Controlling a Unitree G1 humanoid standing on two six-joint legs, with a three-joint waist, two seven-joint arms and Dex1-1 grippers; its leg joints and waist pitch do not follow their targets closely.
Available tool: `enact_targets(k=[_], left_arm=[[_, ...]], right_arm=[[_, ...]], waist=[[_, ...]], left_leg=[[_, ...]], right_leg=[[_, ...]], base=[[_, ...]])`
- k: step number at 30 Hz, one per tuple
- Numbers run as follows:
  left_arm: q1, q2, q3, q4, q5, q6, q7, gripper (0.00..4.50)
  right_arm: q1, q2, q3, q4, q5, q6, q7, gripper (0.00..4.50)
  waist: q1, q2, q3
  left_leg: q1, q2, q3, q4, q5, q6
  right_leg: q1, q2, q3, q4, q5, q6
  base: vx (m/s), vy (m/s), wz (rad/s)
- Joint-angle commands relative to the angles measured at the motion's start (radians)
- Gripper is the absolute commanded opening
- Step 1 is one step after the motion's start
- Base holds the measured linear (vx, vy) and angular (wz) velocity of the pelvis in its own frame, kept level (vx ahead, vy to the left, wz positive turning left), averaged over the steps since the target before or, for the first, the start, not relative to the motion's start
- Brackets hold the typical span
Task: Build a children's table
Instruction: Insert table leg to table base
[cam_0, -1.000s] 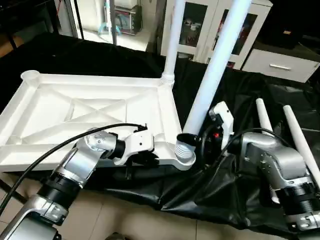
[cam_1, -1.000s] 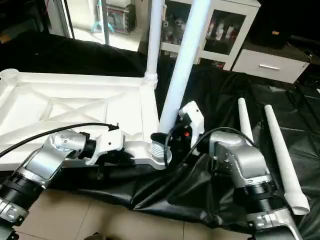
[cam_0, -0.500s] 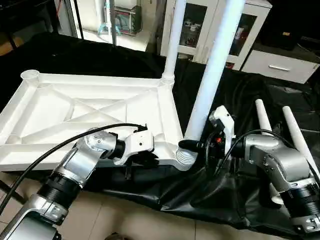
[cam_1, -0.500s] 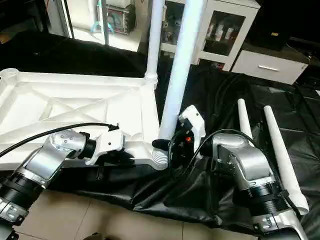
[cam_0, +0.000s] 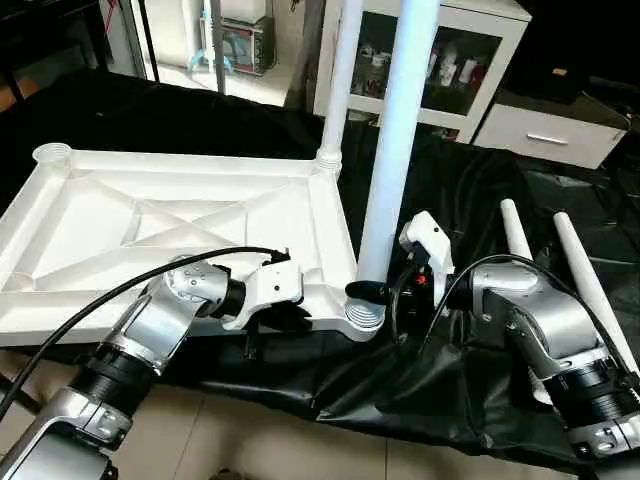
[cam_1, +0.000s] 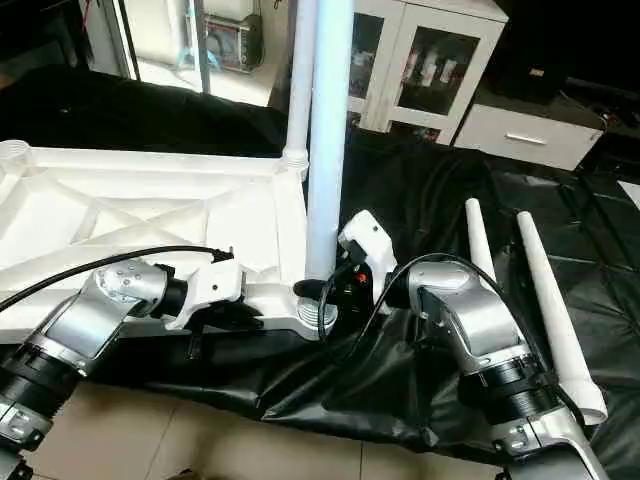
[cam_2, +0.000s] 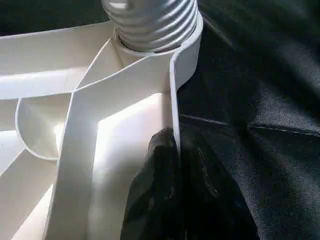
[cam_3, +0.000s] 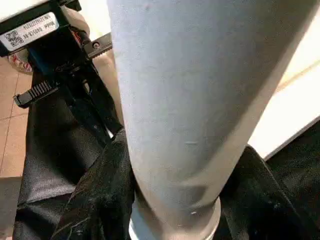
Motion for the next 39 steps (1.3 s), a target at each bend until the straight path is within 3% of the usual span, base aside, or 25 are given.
enact_targets(k=[1,5,6,11,25,26,32,35,39], left_arm=[[-0.002,-0.002,-0.046,0.019,0.019,0.001,-0.029,0.07],[-0.003,-0.002,-0.046,0.024,0.02,-0.001,-0.026,0.07],[-0.003,-0.001,-0.045,0.025,0.02,-0.002,-0.027,0.07],[-0.007,-0.002,-0.046,0.03,0.021,-0.004,-0.026,0.07],[-0.028,-0.007,-0.036,0.06,0.015,-0.008,-0.023,0.07],[-0.027,-0.007,-0.035,0.059,0.014,-0.007,-0.024,0.07],[-0.029,-0.009,-0.033,0.061,0.011,-0.006,-0.023,0.07],[-0.034,-0.014,-0.031,0.069,0.01,-0.005,-0.019,0.07],[-0.037,-0.014,-0.031,0.073,0.008,-0.005,-0.018,0.07]], right_arm=[[0.029,-0.011,0.029,0.02,-0.021,0.012,0.01,1.9],[0.035,-0.002,0.014,0.026,-0.018,0.017,-0.002,1.9],[0.037,0.021,-0.02,0.046,-0.003,0.023,-0.037,1.9],[0.045,0.045,-0.067,0.074,0.019,0.032,-0.071,1.9],[0.139,0.082,-0.171,0.093,0.065,0.001,-0.136,1.9],[0.148,0.085,-0.175,0.089,0.068,-0.001,-0.142,1.9],[0.203,0.108,-0.199,0.054,0.072,-0.034,-0.165,1.9],[0.231,0.127,-0.213,0.034,0.084,-0.052,-0.179,1.9],[0.276,0.116,-0.172,-0.006,0.052,-0.08,-0.178,1.9]], waist=[[-0.001,0.011,-0.05],[-0.002,0.013,-0.049],[-0.002,0.013,-0.049],[-0.002,0.008,-0.045],[0.001,0.017,-0.044],[0.002,0.022,-0.044],[0.0,0.018,-0.041],[0.001,0.022,-0.041],[0.001,0.022,-0.041]], left_leg=[[0.031,0.073,-0.031,-0.084,-0.146,-0.03],[0.032,0.073,-0.031,-0.085,-0.157,-0.034],[0.032,0.073,-0.031,-0.085,-0.161,-0.035],[0.032,0.074,-0.035,-0.092,-0.223,-0.056],[0.034,0.075,-0.035,-0.098,-0.252,-0.073],[0.036,0.075,-0.036,-0.099,-0.261,-0.077],[0.035,0.076,-0.039,-0.104,-0.305,-0.085],[0.037,0.077,-0.039,-0.105,-0.309,-0.085],[0.035,0.077,-0.039,-0.107,-0.305,-0.084]], right_leg=[[0.019,-0.081,0.044,-0.065,0.024,-0.244],[0.018,-0.08,0.044,-0.066,0.022,-0.246],[0.018,-0.08,0.044,-0.067,0.019,-0.246],[0.016,-0.083,0.045,-0.077,-0.079,-0.232],[0.011,-0.083,0.046,-0.081,-0.084,-0.224],[0.01,-0.083,0.046,-0.081,-0.089,-0.223],[0.007,-0.085,0.047,-0.09,-0.156,-0.205],[0.005,-0.086,0.047,-0.091,-0.154,-0.205],[0.006,-0.085,0.047,-0.091,-0.139,-0.201]], base=[[0.0,0.0,0.0],[0.0,0.0,0.0],[0.0,0.0,0.0],[0.0,0.0,0.0],[0.0,0.0,0.0],[0.0,0.0,0.0],[0.0,0.0,0.0],[0.0,0.0,0.0],[0.0,0.0,0.0]])
